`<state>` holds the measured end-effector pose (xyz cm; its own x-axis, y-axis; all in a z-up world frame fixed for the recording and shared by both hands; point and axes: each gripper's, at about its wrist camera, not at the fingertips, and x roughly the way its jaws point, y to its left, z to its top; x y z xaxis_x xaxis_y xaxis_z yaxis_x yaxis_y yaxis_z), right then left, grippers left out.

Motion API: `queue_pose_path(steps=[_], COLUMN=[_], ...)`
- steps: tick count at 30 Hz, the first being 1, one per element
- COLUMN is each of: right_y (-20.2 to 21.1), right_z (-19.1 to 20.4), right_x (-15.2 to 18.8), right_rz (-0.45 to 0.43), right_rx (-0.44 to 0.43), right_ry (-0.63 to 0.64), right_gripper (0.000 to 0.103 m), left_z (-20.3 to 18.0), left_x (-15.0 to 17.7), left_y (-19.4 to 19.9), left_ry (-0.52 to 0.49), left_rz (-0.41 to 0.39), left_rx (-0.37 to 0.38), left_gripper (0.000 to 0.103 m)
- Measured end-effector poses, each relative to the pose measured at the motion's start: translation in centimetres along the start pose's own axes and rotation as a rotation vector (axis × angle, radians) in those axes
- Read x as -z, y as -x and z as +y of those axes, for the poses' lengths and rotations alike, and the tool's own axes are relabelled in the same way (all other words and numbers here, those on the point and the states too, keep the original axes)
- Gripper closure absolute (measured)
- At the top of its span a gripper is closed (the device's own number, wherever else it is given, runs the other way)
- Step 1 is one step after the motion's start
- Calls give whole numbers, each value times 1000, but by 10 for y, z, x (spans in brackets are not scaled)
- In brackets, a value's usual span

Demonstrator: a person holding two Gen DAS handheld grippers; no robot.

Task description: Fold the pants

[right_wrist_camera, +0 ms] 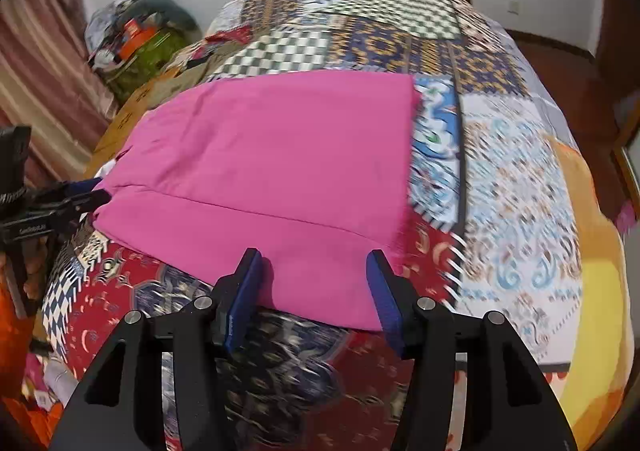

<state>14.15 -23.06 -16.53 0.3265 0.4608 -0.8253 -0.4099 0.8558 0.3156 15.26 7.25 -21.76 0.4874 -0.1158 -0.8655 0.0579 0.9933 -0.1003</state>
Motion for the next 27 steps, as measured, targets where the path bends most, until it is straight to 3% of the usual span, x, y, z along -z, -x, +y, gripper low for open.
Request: queue_pose_path(steps=[4,10,17,19,27], right_y=[4,10,21,22,-6], right_z=[-11,-6,-10,-12,-27], right_x=[6,-4,-35,-48,-98], right_rz=[4,24,-58,-86,-113], right_rx=[5,39,39,47,63], right_ry=[-45,0,13,10,13], right_gripper=[53,53,51,45,44], left_z=[-2,4,40,54,78], left_x=[0,-10,-45,-59,-101], left_y=[1,13,29,24,-25], left_ry=[-5,16,94,132,200], left_rz=[-3,5,-58,-57,-1], left_rx=[-16,-24,-121,-130,-110], left_gripper=[34,34,29,29,29])
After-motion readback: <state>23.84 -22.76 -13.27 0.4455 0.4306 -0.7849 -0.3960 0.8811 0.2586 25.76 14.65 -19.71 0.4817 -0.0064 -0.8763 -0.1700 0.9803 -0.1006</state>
